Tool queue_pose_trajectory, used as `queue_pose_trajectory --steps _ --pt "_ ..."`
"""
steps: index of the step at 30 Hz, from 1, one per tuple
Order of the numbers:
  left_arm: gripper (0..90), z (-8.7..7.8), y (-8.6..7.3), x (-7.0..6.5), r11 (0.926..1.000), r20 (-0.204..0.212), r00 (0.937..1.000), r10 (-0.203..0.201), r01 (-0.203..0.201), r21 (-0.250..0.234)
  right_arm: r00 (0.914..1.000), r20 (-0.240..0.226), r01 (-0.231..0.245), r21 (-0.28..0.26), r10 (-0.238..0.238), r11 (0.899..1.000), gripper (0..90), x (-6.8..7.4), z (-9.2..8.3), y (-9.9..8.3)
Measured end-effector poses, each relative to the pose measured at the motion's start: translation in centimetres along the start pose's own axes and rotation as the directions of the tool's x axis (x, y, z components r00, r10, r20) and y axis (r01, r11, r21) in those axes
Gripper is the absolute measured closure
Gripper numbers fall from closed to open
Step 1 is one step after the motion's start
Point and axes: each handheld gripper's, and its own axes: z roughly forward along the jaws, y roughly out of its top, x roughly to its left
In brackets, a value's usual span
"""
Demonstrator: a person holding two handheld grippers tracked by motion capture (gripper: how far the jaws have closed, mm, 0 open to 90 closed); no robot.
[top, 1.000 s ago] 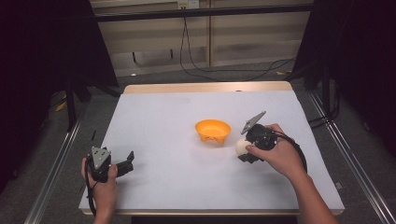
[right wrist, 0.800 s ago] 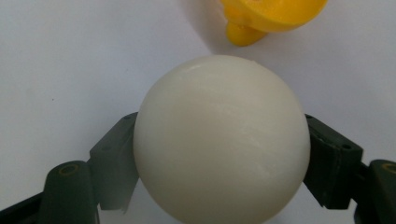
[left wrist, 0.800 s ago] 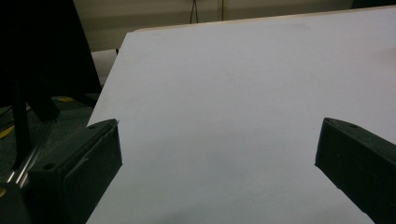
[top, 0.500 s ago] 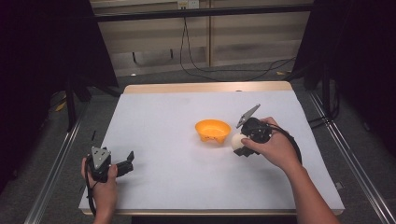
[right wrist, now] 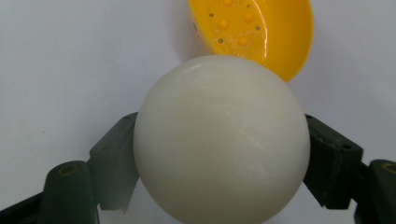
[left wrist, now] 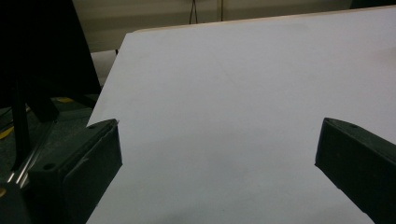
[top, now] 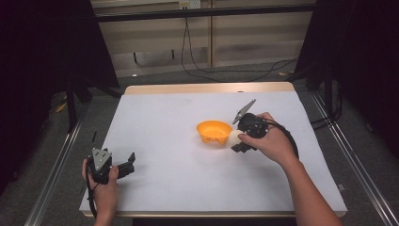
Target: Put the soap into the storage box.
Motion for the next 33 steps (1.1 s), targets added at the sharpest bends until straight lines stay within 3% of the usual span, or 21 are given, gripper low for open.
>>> queue_pose_trajectory --steps 3,33 --pt "0.2 0.0 0.0 0.0 1.0 -0.001 1.0 -0.001 0.001 -0.001 1.0 0.0 -0.009 -0.004 0.009 1.0 23.2 -0.1 0.0 0.3" --pt "0.1 0.0 0.0 0.0 1.0 -0.003 1.0 0.002 -0.002 -0.003 0.9983 -0.01 0.058 -0.001 -0.058 0.998 23.2 -0.7 0.9 5.2"
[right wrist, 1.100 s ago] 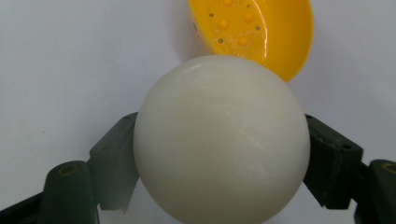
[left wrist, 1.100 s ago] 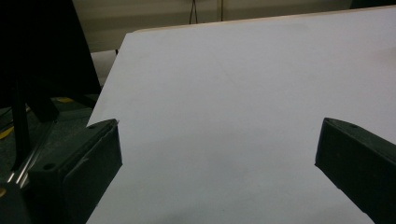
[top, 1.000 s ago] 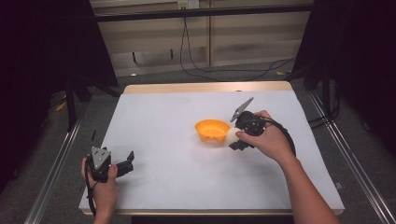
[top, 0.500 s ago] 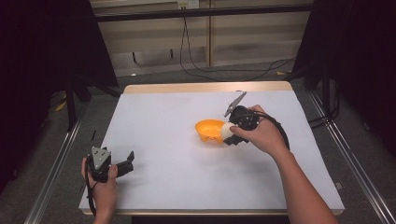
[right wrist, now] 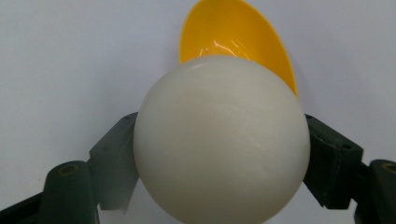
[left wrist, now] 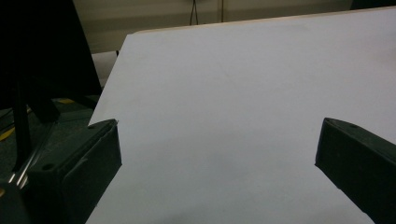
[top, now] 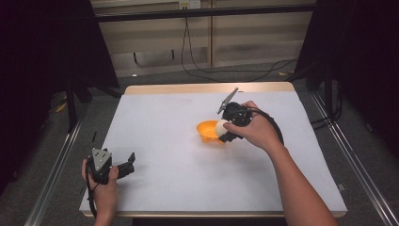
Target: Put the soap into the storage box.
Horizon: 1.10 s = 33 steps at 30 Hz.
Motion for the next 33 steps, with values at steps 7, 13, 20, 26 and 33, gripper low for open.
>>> queue_pose_trajectory --steps 7,13,20,26,33 --pt "0.1 0.0 0.0 0.0 1.0 0.001 1.0 0.001 -0.001 0.0 1.0 -0.006 0.006 0.016 -0.006 1.0 23.1 -0.1 0.7 0.9" --pt "0.1 0.0 0.0 0.0 1.0 0.001 1.0 0.0 0.0 0.0 0.9999 -0.013 0.009 0.028 -0.008 1.0 23.1 -0.4 1.1 1.4" --pt "0.1 0.0 0.0 0.0 1.0 0.002 1.0 0.0 0.0 0.0 0.9995 -0.015 0.029 0.026 -0.028 0.999 23.1 -0.6 1.3 2.2" --pt "0.1 0.0 0.0 0.0 1.0 0.001 1.0 -0.001 0.001 0.0 0.9991 -0.024 0.034 0.033 -0.034 0.999 23.1 -0.8 1.7 2.9" --pt "0.1 0.0 0.0 0.0 1.0 0.002 1.0 -0.003 0.003 0.0 0.9992 -0.027 0.03 0.053 -0.029 0.998 23.1 -1.3 2.5 2.9"
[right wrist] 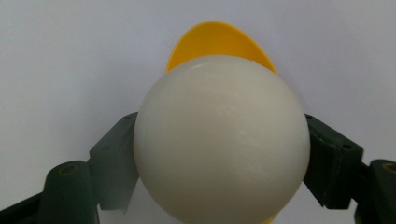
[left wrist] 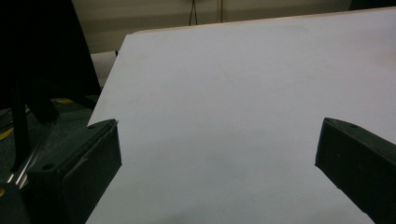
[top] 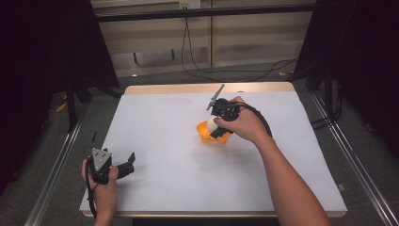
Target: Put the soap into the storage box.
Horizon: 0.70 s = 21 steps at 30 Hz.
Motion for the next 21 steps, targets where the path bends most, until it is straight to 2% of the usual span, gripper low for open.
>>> queue_pose_trajectory --steps 10,12,14,21 --pt "0.1 0.0 0.0 0.0 1.0 0.002 1.0 0.002 -0.002 0.001 0.9999 -0.012 0.0 0.008 0.0 1.0 23.1 -0.5 0.6 0.1" --pt "0.1 0.0 0.0 0.1 1.0 0.005 1.0 0.002 -0.002 0.001 0.9998 -0.014 -0.014 0.01 0.014 1.0 23.0 -0.5 0.7 0.2" --pt "0.1 0.0 0.0 0.0 1.0 0.006 1.0 -0.002 0.002 -0.001 0.9999 -0.017 0.0 0.015 0.0 1.0 23.0 -0.7 0.8 0.2" --pt "0.1 0.0 0.0 0.0 1.0 0.009 1.0 -0.001 0.001 -0.001 0.9996 -0.024 -0.015 0.023 0.016 1.0 23.0 -0.7 1.3 0.2"
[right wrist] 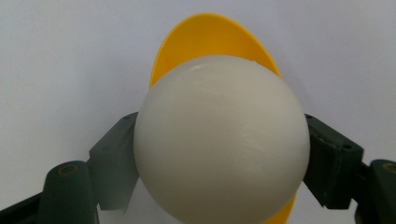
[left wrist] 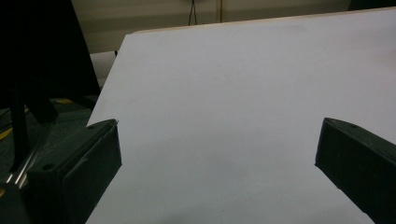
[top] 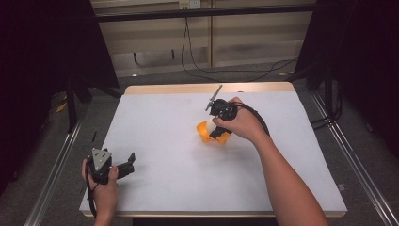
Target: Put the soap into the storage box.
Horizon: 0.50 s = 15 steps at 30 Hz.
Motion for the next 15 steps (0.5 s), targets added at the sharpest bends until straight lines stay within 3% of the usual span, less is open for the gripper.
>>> queue_pose_trajectory --steps 11,15 --pt "0.1 0.0 0.0 -0.03 1.0 -0.001 1.0 -0.002 0.002 0.0 1.0 -0.003 0.0 0.004 0.0 1.0 22.7 -0.09 0.29 -0.08" --pt "0.1 -0.03 0.0 0.0 1.0 0.001 1.0 0.002 -0.002 0.001 0.9998 0.01 -0.015 -0.031 0.016 0.999 19.6 -0.06 -0.13 -0.06"
